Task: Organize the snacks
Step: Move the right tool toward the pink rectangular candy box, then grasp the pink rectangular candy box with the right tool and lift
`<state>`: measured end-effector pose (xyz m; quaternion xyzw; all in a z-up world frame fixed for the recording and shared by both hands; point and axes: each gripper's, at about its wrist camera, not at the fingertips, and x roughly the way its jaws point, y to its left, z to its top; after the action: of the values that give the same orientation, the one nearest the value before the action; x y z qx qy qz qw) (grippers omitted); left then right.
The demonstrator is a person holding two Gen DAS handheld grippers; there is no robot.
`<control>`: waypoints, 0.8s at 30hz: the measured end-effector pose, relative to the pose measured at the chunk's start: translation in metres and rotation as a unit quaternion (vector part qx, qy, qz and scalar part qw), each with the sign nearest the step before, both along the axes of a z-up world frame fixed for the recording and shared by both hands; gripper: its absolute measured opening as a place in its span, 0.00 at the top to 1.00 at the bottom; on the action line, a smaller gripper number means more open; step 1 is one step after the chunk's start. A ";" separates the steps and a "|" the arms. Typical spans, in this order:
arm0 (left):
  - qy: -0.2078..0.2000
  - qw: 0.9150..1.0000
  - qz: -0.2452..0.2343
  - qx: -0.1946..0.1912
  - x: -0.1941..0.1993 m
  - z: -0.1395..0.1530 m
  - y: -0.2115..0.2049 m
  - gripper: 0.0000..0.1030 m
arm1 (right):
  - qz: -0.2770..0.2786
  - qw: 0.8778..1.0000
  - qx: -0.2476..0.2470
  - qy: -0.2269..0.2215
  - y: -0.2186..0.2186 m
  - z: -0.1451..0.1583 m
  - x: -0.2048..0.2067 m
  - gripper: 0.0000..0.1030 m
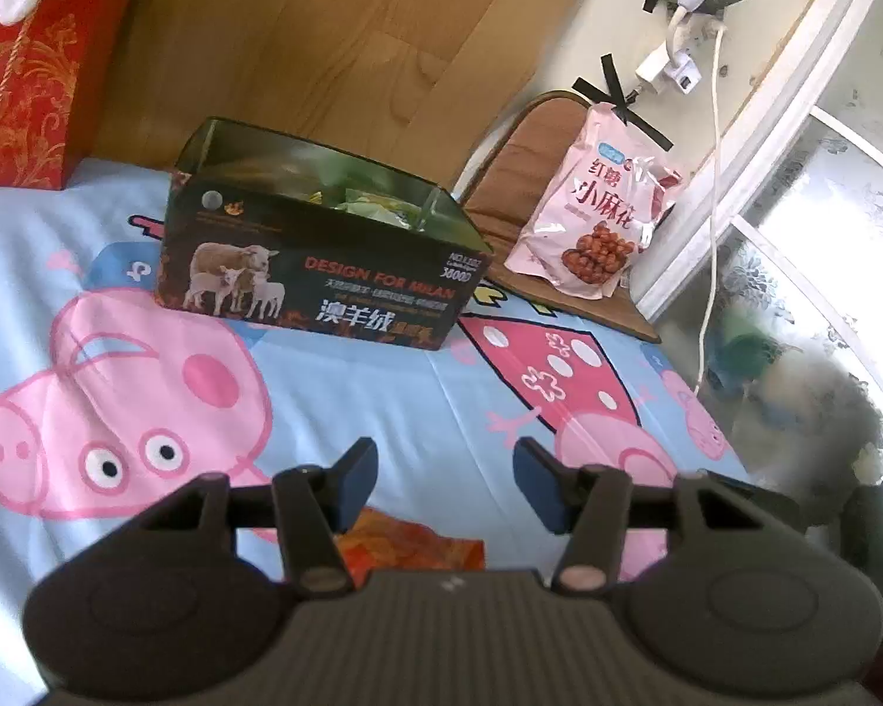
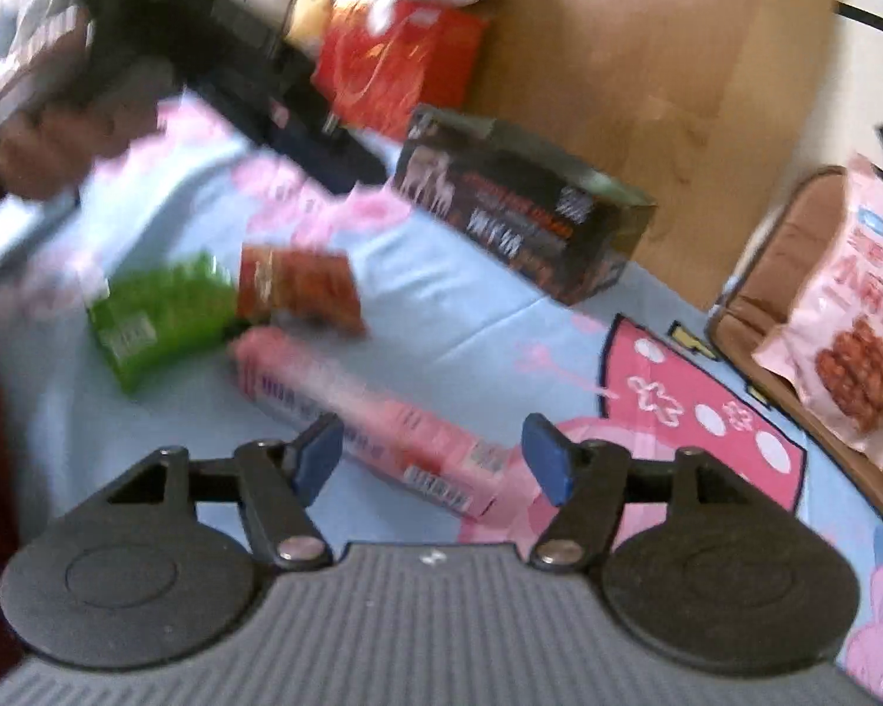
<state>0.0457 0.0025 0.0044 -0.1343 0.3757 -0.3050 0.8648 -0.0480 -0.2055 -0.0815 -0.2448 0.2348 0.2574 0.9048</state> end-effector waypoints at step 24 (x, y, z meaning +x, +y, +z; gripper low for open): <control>0.047 0.998 0.023 0.018 0.071 -0.016 -0.025 0.47 | -0.032 0.998 0.062 0.000 -0.021 0.002 0.063 0.69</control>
<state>0.1162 -0.0229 -0.0120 -0.1414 0.4185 -0.2717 0.8550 0.0154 -0.2267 -0.0799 -0.1804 0.2262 0.2425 0.9260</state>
